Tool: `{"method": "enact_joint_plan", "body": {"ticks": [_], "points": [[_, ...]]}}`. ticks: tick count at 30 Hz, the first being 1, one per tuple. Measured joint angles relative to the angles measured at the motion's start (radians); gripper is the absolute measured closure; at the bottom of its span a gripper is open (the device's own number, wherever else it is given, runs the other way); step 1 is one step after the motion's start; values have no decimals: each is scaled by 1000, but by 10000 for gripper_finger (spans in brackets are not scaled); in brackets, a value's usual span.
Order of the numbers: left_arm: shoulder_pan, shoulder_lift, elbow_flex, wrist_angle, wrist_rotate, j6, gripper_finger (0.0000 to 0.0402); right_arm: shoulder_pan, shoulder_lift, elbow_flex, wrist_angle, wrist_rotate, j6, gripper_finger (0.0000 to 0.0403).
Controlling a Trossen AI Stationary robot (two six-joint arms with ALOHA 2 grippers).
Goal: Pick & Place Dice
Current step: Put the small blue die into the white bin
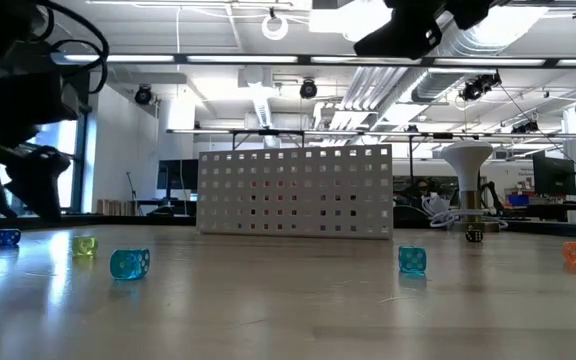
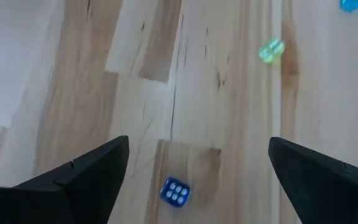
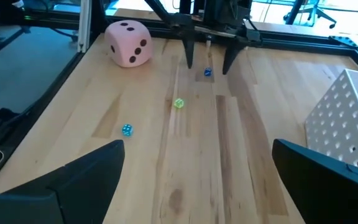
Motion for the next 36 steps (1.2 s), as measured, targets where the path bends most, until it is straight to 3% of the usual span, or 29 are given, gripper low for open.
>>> {"method": "enact_joint_plan", "body": {"ticks": [4, 12, 23, 36], "points": [[0, 0, 0, -83, -7, 38, 37, 0, 0, 0, -9, 2, -2, 3], [0, 5, 2, -186, -16, -65, 40, 0, 0, 0, -13, 6, -25, 3], [-2, 26, 2, -182, -29, -44, 40, -3, 0, 0, -12, 6, -22, 3], [-114, 213, 5, -86, -109, -73, 63, -2, -1, 0, -15, 3, -21, 3]]}}
